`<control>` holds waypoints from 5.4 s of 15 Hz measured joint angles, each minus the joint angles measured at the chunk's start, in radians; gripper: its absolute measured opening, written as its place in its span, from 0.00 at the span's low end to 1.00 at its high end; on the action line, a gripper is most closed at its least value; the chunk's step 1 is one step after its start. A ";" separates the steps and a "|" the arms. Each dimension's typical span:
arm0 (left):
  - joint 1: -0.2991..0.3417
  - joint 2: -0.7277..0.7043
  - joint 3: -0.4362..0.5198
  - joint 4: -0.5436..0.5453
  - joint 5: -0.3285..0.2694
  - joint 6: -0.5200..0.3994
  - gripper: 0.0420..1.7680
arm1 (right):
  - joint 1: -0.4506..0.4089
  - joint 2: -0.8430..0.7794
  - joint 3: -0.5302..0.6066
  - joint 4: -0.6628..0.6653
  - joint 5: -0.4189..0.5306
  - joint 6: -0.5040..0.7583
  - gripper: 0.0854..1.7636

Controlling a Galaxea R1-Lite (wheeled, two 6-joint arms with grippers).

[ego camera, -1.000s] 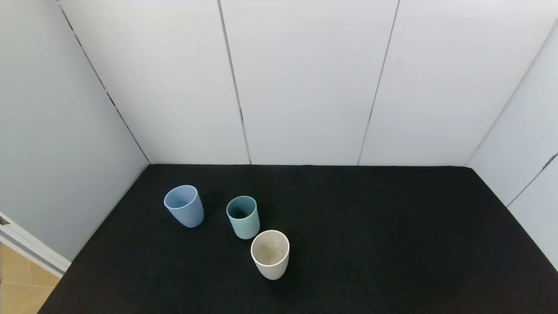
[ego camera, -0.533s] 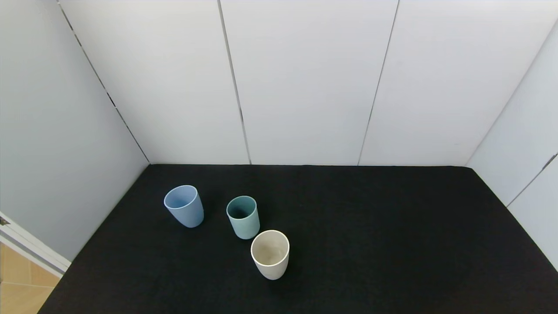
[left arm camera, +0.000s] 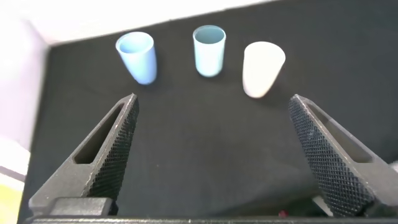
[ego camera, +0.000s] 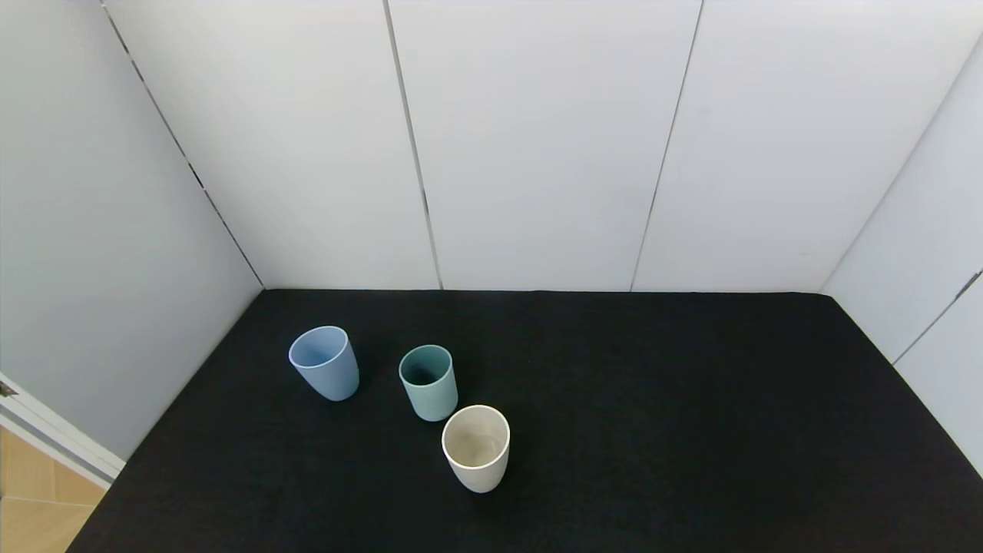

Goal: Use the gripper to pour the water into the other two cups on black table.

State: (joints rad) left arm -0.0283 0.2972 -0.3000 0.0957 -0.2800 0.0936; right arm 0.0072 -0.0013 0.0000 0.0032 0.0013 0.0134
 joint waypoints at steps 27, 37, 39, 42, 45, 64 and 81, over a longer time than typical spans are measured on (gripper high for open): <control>0.074 1.349 0.010 -0.838 0.062 0.039 0.97 | 0.000 0.000 0.000 0.000 0.000 0.000 0.97; 0.061 1.702 -0.035 -1.287 0.101 0.036 0.97 | 0.000 0.000 0.000 0.000 0.000 0.000 0.97; 0.060 1.730 -0.067 -1.289 0.109 0.032 0.97 | 0.000 0.000 0.000 0.000 0.000 0.000 0.97; 0.054 1.752 -0.119 -1.296 0.119 0.027 0.97 | 0.000 0.000 0.000 0.000 0.000 0.000 0.97; 0.049 1.762 -0.159 -1.294 0.131 0.024 0.97 | 0.000 0.000 0.000 0.000 0.000 0.000 0.97; 0.035 1.856 -0.339 -1.302 0.178 0.003 0.97 | 0.000 0.000 0.000 0.000 0.000 0.000 0.97; 0.036 1.706 -0.403 -1.057 0.173 0.011 0.69 | 0.000 0.000 0.000 0.000 0.000 0.000 0.97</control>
State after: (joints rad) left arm 0.0081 2.0036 -0.7028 -0.9617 -0.1072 0.1047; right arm 0.0072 -0.0013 0.0000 0.0028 0.0013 0.0134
